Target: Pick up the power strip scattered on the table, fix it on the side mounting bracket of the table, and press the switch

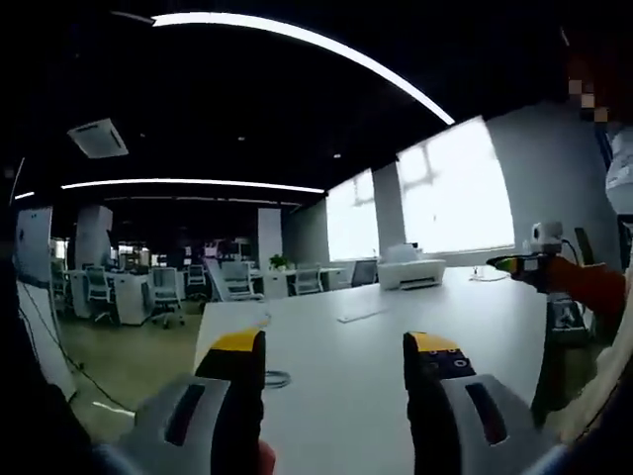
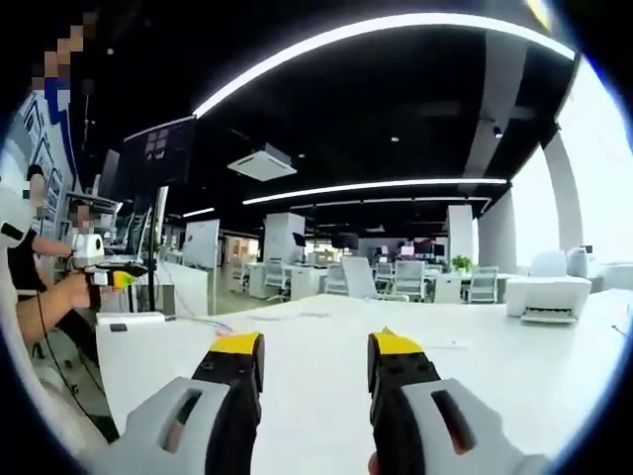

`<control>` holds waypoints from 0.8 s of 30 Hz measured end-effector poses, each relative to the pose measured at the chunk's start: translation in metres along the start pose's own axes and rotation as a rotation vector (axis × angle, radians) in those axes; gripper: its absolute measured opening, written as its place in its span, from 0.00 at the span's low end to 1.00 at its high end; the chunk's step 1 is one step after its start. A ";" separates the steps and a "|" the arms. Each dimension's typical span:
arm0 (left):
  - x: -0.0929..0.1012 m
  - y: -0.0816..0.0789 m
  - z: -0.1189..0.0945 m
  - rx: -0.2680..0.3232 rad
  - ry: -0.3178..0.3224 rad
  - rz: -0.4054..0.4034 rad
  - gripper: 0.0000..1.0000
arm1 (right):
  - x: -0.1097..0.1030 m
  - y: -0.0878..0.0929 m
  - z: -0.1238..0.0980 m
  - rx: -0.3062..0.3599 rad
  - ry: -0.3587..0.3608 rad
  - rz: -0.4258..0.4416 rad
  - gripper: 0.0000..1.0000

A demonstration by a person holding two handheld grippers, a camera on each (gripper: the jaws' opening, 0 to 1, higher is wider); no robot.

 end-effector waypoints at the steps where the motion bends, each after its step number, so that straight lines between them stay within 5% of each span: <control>1: 0.000 0.003 0.001 -0.005 -0.003 0.006 0.60 | 0.000 0.005 0.000 -0.007 0.004 -0.003 0.39; 11: -0.001 0.019 0.004 -0.041 -0.026 -0.015 0.60 | 0.003 0.032 0.001 -0.022 0.022 0.042 0.41; 24: -0.005 0.033 0.017 -0.054 -0.013 -0.046 0.60 | 0.009 0.037 0.007 -0.044 0.031 0.053 0.43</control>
Point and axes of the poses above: the point that each gripper's makers call its tool centre point, and the gripper's own axes: z roughly forward along the fingers, x roughly to its right, y roughly out of its underside, the point moved 1 cm from there along -z, roughly backward along the fingers, and after that the axes turned 4 degrees about y, right-handed, at the moved point
